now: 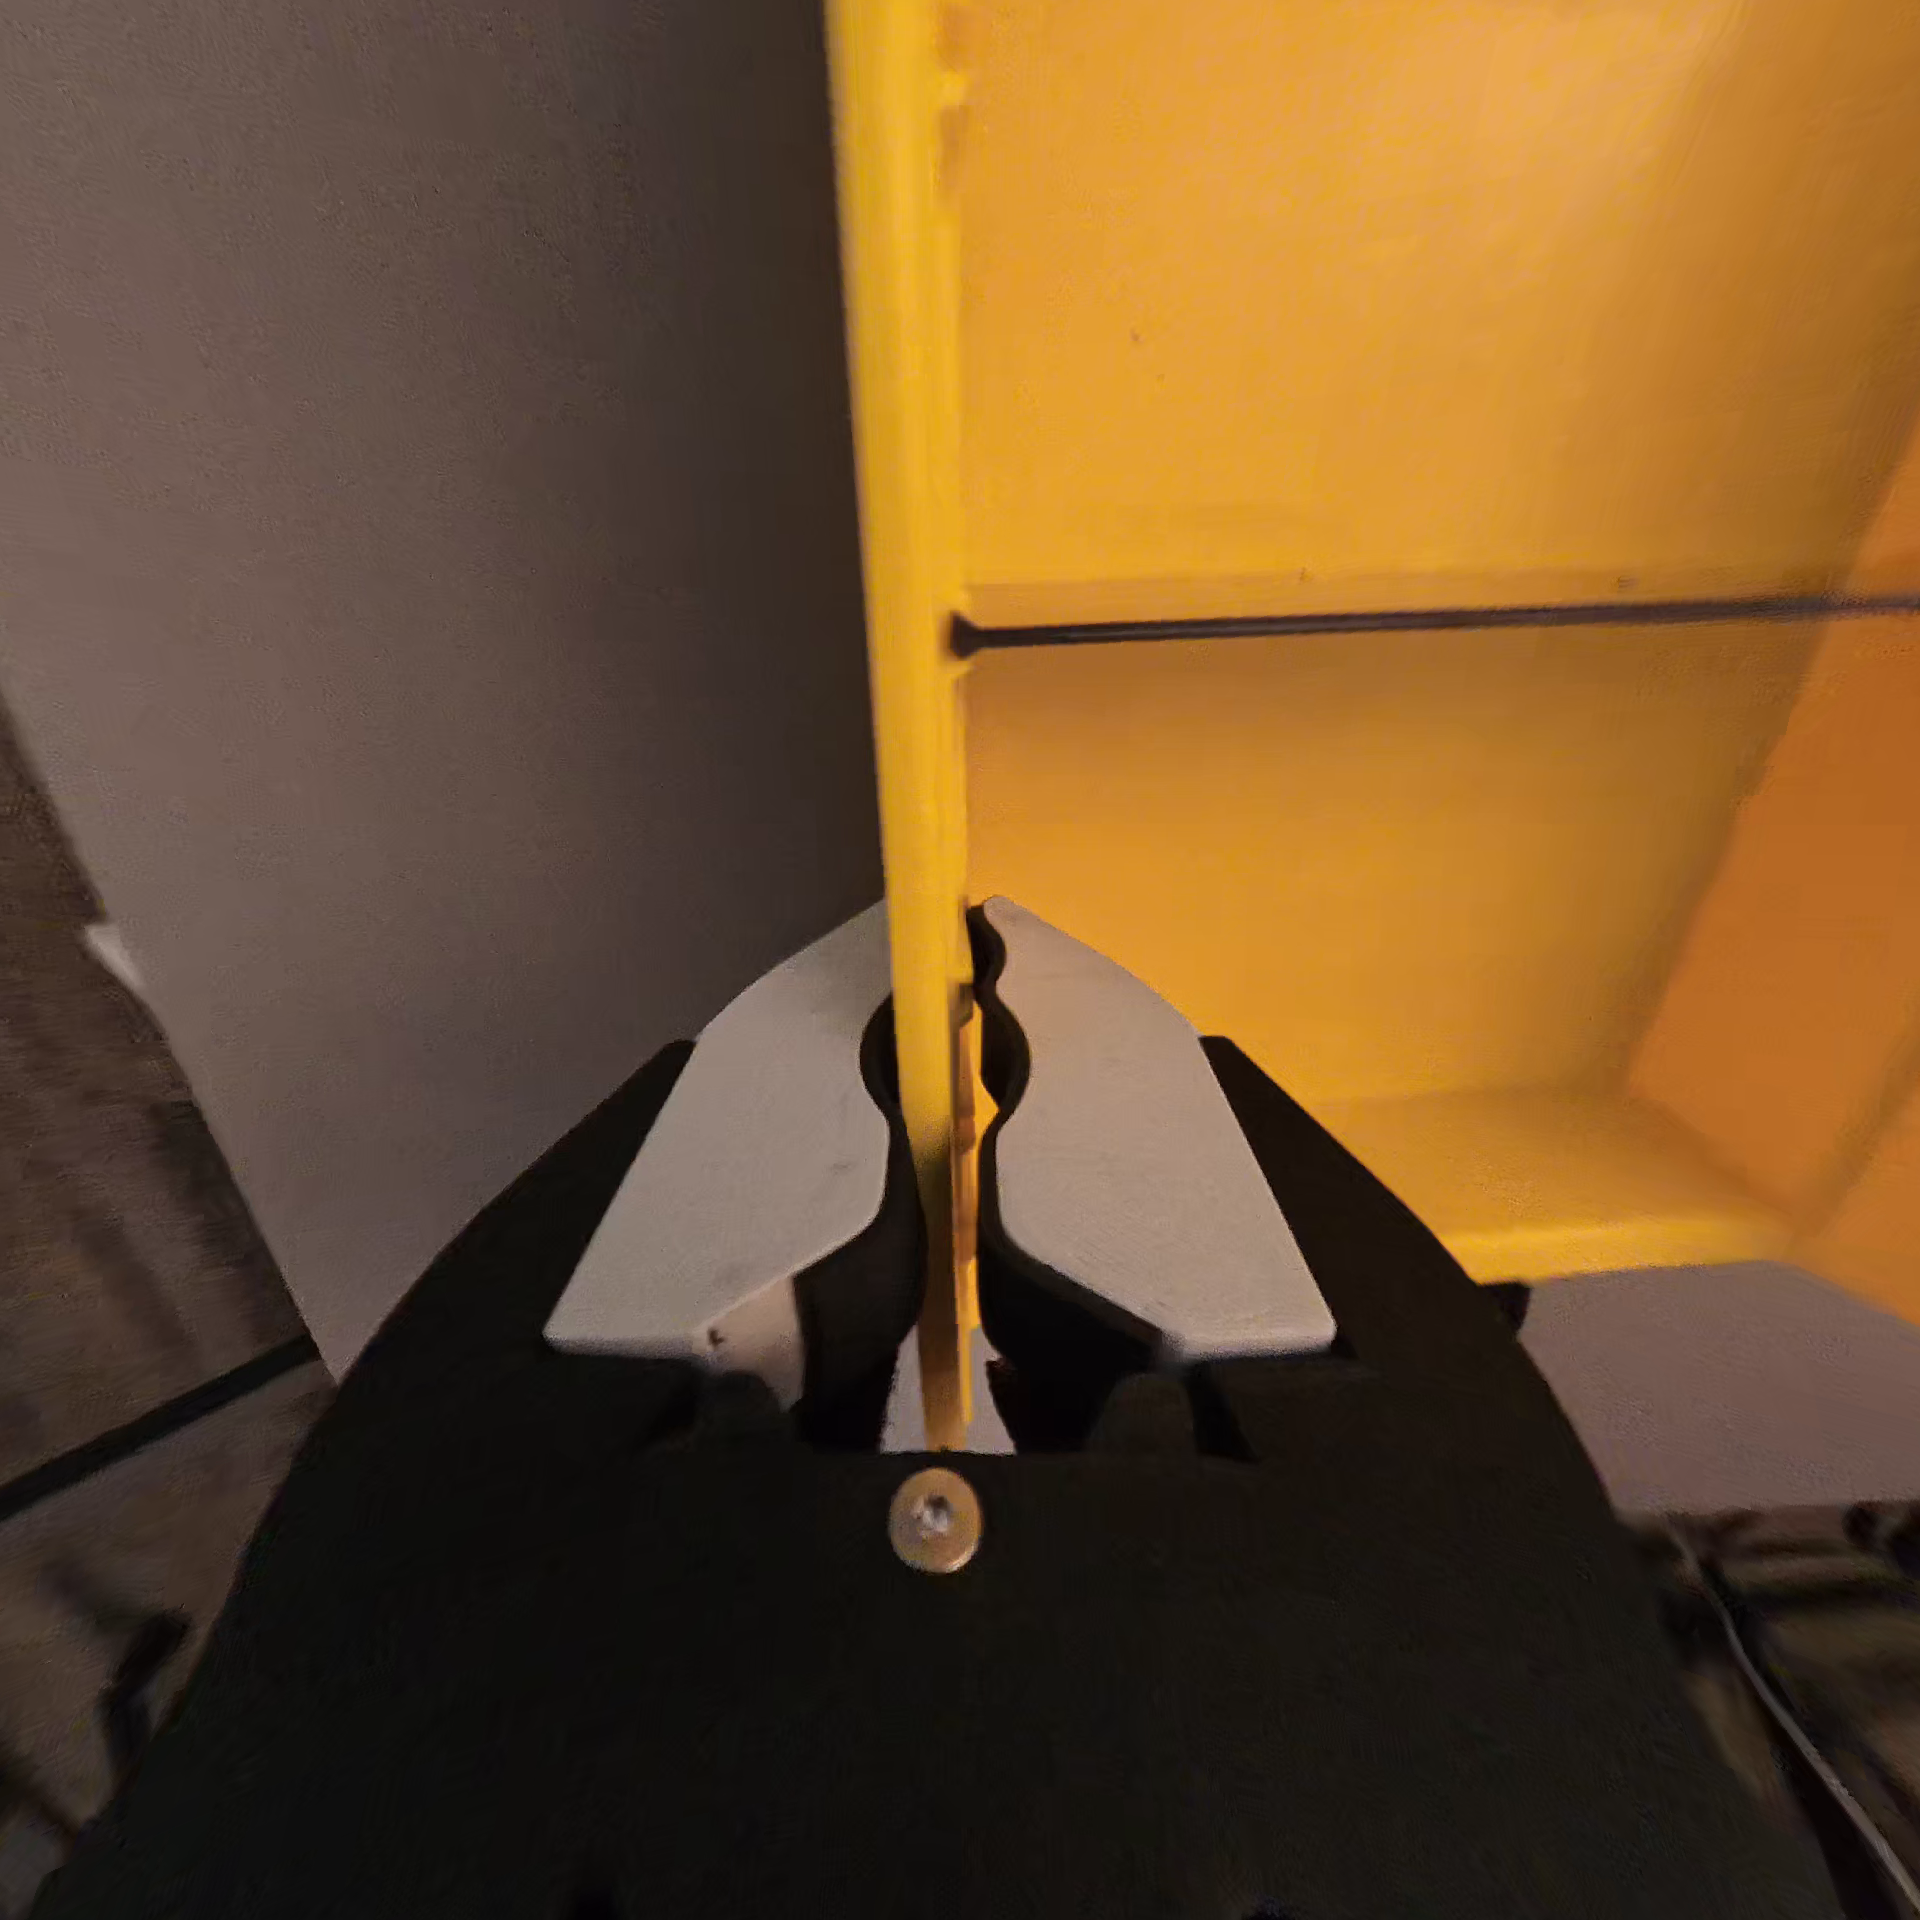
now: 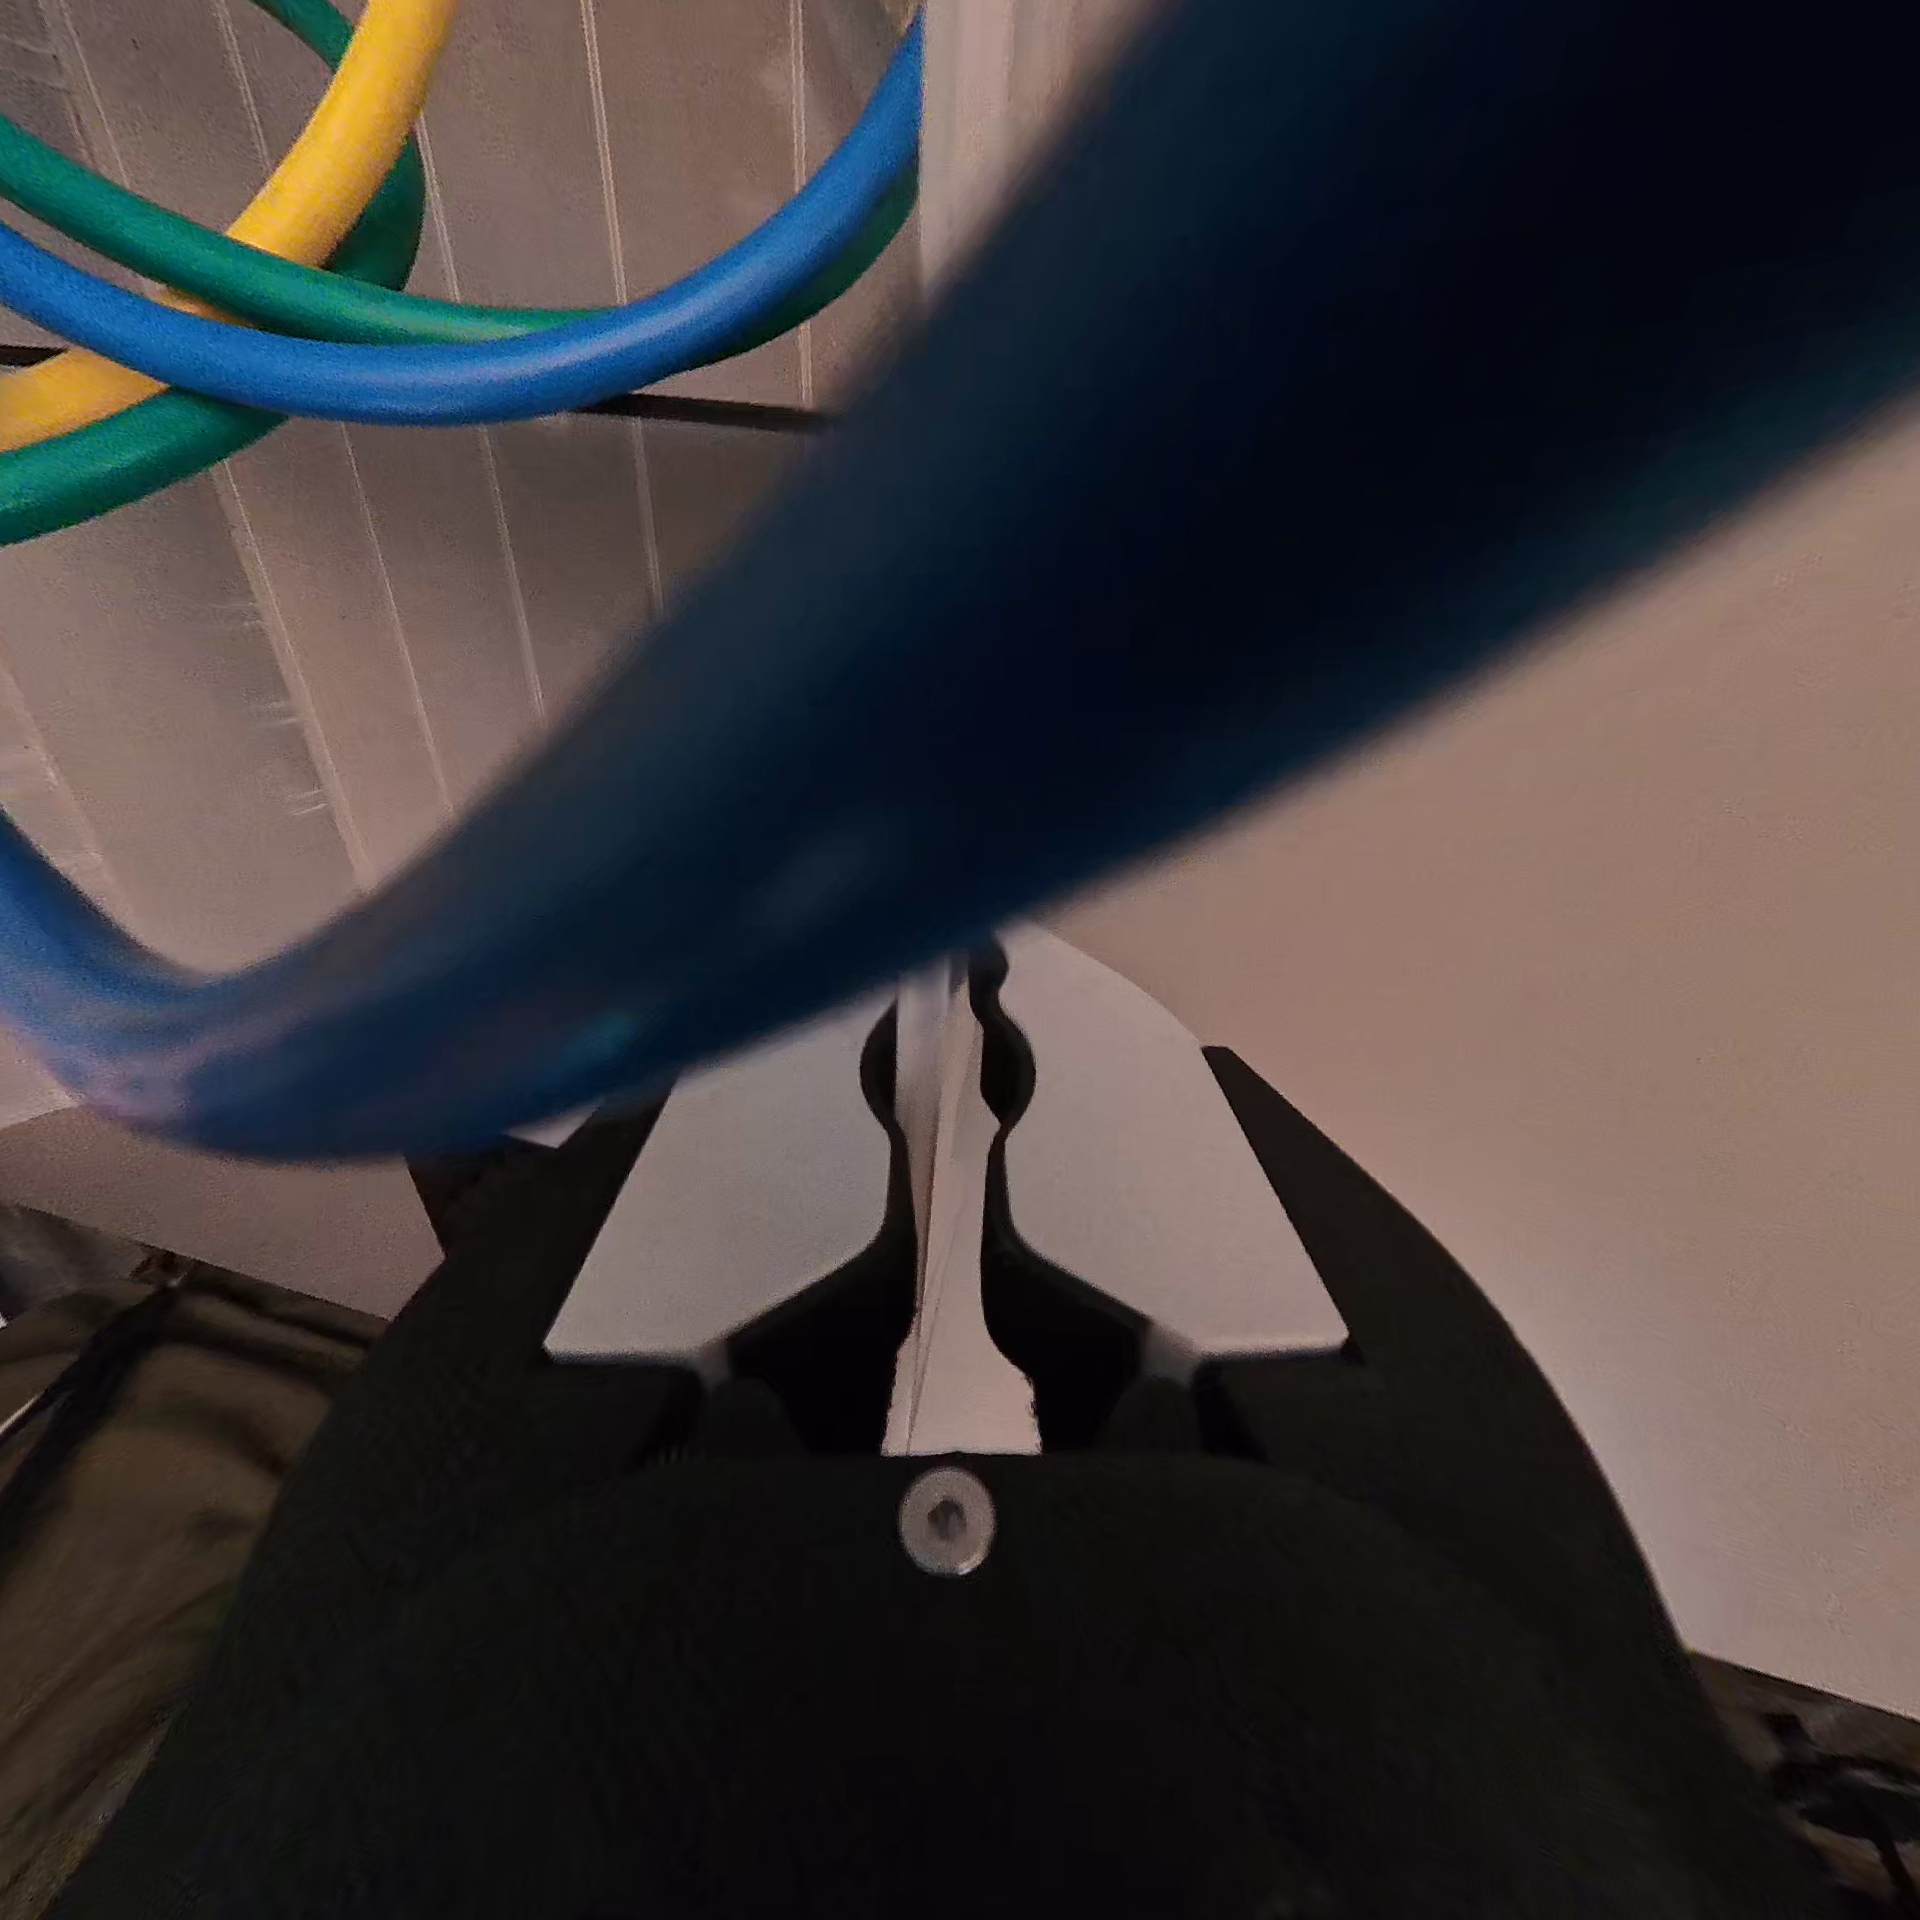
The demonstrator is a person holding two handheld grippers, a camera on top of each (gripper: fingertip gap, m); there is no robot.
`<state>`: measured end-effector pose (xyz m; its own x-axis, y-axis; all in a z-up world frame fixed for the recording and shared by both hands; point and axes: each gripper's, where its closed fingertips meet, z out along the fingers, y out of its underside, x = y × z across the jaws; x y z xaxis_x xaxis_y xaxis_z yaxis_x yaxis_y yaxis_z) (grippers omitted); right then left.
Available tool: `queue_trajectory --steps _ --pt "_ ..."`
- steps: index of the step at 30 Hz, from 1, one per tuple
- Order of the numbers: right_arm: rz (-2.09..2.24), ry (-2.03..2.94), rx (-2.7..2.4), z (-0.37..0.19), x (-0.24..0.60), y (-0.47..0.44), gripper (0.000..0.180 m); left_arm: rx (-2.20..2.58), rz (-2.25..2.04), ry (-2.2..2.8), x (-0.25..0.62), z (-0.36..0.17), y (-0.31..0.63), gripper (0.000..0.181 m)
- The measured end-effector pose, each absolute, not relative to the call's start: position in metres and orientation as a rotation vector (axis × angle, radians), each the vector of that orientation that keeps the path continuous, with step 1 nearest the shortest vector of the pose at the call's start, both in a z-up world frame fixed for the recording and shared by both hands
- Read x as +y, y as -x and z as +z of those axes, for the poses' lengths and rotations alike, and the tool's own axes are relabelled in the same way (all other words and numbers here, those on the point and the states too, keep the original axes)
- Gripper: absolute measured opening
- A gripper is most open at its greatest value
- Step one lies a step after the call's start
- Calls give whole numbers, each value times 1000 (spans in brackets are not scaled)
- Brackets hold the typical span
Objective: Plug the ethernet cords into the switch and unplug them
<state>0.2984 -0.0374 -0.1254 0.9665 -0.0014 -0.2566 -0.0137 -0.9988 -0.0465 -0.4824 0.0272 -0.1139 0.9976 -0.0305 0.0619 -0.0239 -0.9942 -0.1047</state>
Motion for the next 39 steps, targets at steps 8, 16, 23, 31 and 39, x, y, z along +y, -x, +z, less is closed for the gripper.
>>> queue_trajectory --steps 8,16,23,31,39 --pt "388 3049 -24 -127 -30 -299 7 501 -125 3126 33 -115 390 11" --pt "230 3178 -317 -127 -35 -264 8 751 77 3162 26 -115 337 25" --pt "256 3183 -486 -127 -26 -219 8 936 155 3125 23 -116 309 33" --pt "241 3211 -443 -113 -33 -199 8 937 36 3159 15 -114 303 28" --pt "-23 2654 -366 4 -12 -187 17 873 -32 2961 14 -66 309 28"
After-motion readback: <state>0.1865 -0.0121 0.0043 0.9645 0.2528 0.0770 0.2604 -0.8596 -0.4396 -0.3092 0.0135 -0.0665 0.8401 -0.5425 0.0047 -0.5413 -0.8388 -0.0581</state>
